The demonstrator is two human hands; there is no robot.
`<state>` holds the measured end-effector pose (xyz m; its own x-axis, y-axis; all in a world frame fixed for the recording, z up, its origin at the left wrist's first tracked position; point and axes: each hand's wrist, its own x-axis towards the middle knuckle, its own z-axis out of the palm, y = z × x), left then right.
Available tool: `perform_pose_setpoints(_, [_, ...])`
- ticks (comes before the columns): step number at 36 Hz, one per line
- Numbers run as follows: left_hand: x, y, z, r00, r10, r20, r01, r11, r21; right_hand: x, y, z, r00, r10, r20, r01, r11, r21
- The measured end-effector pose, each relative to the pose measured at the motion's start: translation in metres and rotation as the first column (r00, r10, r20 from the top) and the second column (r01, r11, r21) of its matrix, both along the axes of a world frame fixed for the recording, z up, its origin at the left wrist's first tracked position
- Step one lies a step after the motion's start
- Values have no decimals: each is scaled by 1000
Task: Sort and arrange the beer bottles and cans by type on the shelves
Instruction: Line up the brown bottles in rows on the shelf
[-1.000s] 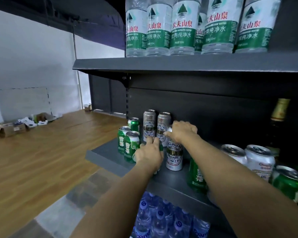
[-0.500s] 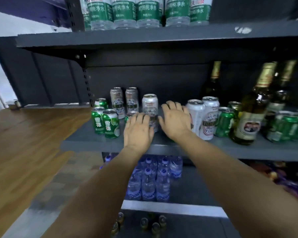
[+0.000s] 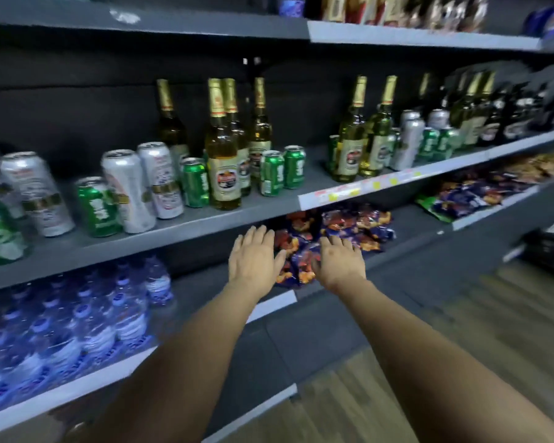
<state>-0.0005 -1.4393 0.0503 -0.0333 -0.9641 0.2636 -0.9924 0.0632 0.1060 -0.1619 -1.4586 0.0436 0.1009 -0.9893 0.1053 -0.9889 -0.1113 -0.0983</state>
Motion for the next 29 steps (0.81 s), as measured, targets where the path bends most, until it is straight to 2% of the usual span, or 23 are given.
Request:
perform_pose_setpoints(6, [-145,-12,-23,980,-194,36,189,975,119,-151,14,-22,981,-191,32,188,978,94])
perform_pose_setpoints(13, [-290,-35,-30,928,-370,49,358,919,165,-293,23,-34,934,-353,59,342,928,146])
perform_pose_setpoints(21, [-417,-85,-38,859,-510,39,495,848,191,-411,1,-47,874,-483,56,472,871,138])
perform_pose_setpoints(29, [-518,-176,-33,805,-593,18,585,798,142,-507,-66,-38,836,-549,8,544,831,115])
